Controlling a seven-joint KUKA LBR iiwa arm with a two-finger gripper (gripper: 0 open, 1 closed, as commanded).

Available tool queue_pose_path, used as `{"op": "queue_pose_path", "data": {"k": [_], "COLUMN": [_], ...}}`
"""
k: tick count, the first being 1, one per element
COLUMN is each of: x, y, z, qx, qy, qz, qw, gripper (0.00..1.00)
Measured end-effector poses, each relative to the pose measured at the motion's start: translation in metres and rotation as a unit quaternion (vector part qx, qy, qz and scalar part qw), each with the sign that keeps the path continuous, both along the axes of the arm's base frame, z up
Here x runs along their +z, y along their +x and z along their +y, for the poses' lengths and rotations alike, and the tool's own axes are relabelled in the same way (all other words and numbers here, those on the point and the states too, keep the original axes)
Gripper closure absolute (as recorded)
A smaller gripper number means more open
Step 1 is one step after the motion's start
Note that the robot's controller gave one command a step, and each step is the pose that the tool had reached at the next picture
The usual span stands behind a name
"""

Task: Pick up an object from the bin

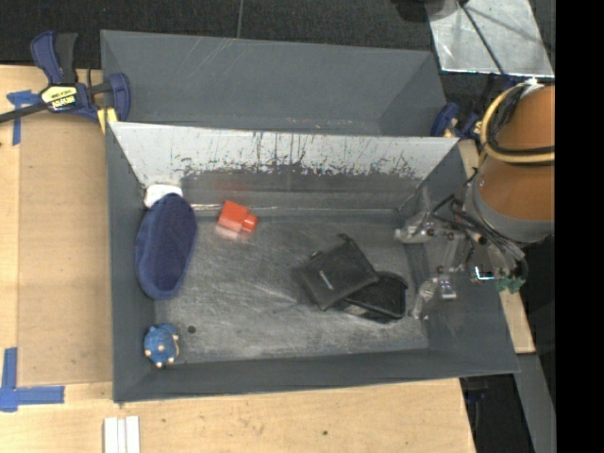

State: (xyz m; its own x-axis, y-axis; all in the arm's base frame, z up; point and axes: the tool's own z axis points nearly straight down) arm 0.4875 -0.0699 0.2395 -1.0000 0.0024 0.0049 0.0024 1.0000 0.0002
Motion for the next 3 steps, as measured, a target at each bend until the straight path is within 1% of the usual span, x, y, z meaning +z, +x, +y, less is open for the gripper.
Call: {"op": "queue_pose_path", "data": {"k": [1,2,3], "x": [-0.165,-0.139,-0.139], "y": [0.008,0.015,0.016], "z": [0.046,0.056,0.048], "qx": [-0.027,-0.101,-0.206], "qy": [0.0,0.0,-0.001], "qz": [-0.0119,-0.0055,-0.0055], "qw": [0.9996,0.9949,0.9786], "gripper": [0.0,0.0,0.0]}}
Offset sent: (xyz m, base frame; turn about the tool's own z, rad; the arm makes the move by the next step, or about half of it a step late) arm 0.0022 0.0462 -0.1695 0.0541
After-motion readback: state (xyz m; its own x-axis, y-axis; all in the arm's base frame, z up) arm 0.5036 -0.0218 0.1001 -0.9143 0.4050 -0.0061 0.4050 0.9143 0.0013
